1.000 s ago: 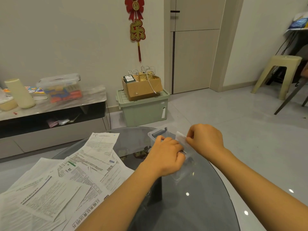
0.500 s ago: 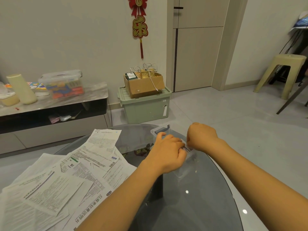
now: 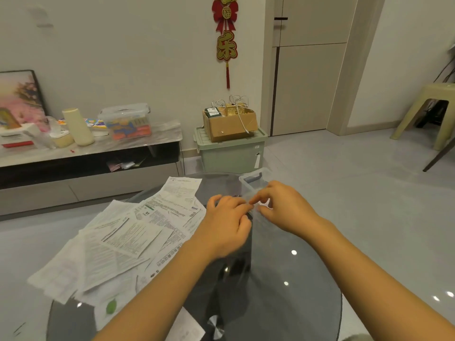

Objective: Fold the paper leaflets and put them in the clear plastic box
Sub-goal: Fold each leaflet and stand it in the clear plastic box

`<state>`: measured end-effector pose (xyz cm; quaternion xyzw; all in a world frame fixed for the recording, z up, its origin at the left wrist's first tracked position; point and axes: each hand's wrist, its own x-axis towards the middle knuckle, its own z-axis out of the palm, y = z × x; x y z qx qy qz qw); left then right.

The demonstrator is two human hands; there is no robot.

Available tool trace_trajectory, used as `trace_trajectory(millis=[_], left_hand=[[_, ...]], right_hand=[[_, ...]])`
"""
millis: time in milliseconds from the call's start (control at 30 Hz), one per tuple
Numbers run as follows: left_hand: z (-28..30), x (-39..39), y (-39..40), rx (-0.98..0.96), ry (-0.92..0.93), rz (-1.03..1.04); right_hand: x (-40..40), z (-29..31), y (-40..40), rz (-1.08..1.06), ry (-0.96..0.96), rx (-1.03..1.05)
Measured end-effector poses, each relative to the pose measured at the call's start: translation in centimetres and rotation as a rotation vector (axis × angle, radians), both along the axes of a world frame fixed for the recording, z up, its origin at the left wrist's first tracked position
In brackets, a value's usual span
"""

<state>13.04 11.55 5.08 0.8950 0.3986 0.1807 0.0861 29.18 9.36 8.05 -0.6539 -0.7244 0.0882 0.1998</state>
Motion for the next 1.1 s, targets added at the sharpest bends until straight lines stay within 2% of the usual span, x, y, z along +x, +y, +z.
trace_trajectory(millis=[267, 400, 567, 700, 867, 934, 1000, 1101], left_hand=[[-0.7, -7.6, -6.9, -0.204, 0.136, 0.207], [-2.5, -9.8, -8.6, -0.22, 0.222, 0.288], [-4.5, -11.0, -8.9, -0.251, 0.225, 0.31], [-4.7, -10.9, -9.3, -0.317, 0.118, 0.238], [-5.1, -11.4, -8.6, -0.592, -0.123, 0.138], [-5.1, -11.5, -8.3, -0.572, -0.182, 0.144], [-4.7, -11.9, -8.0, -0.441, -0.165, 0.21], [-4.2, -12.7, -7.8, -0.267, 0.05, 0.282]], right_hand=[[-5.8, -3.4, -4.3, 0.217, -0.004, -0.13], [-7.3, -5.5, -4.5, 0.295, -0.061, -0.217], [-7.5, -6.9, -4.1, 0.315, -0.115, -0.277], [-7.3, -7.2, -3.8, 0.32, -0.107, -0.291], [-7.5, -7.3, -3.9, 0.341, -0.089, -0.285], [-7.6, -7.3, -4.0, 0.344, -0.074, -0.29], [-7.5, -7.2, -4.1, 0.351, -0.051, -0.301], [-7.3, -7.2, -4.3, 0.409, -0.039, -0.348]])
